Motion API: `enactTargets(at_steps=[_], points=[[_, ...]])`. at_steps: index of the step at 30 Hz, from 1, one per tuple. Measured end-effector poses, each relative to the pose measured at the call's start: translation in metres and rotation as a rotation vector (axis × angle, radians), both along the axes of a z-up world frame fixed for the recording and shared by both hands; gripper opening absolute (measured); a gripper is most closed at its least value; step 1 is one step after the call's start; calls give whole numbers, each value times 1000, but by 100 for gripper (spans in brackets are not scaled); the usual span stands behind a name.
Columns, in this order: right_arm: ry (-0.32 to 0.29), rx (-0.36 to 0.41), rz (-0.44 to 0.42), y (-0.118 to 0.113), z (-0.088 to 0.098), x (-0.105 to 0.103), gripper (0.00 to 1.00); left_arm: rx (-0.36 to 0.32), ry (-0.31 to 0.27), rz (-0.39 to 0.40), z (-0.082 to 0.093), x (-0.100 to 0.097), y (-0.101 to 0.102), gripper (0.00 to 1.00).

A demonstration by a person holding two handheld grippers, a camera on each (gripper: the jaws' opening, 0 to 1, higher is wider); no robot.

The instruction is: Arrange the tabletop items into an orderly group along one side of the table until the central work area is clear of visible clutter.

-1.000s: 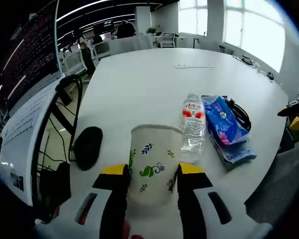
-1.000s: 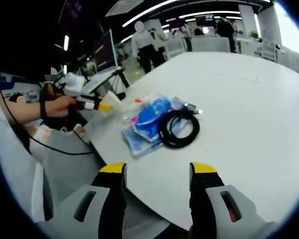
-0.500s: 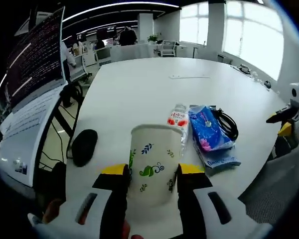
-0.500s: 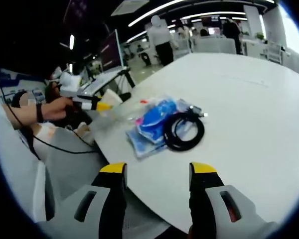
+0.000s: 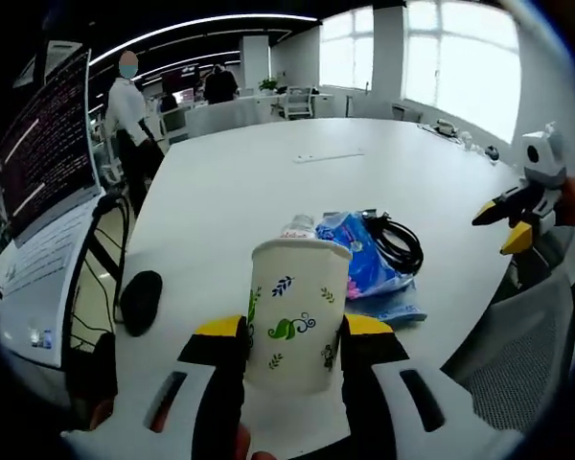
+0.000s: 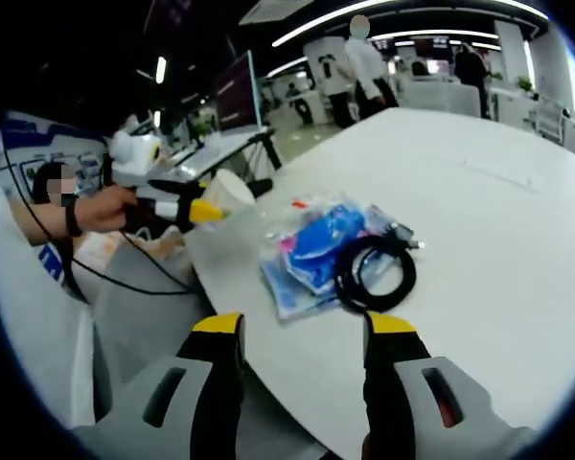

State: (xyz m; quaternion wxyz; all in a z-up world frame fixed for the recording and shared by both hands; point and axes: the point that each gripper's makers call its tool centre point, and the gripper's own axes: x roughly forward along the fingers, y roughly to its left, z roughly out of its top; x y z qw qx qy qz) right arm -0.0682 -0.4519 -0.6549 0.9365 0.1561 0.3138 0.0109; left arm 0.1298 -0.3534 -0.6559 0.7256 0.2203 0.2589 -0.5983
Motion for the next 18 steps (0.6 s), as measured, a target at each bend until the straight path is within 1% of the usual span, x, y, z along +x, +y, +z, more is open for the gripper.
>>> enactTargets(at_steps=[11, 14, 18], points=[[-49, 21, 49, 8, 15, 21, 45, -10, -18, -146, 6, -46, -15, 38], [-67, 40, 50, 10, 19, 26, 45, -8, -22, -186, 6, -58, -19, 38], [-93, 73, 56, 14, 25, 32, 42, 1, -41, -243, 6, -73, -24, 38]])
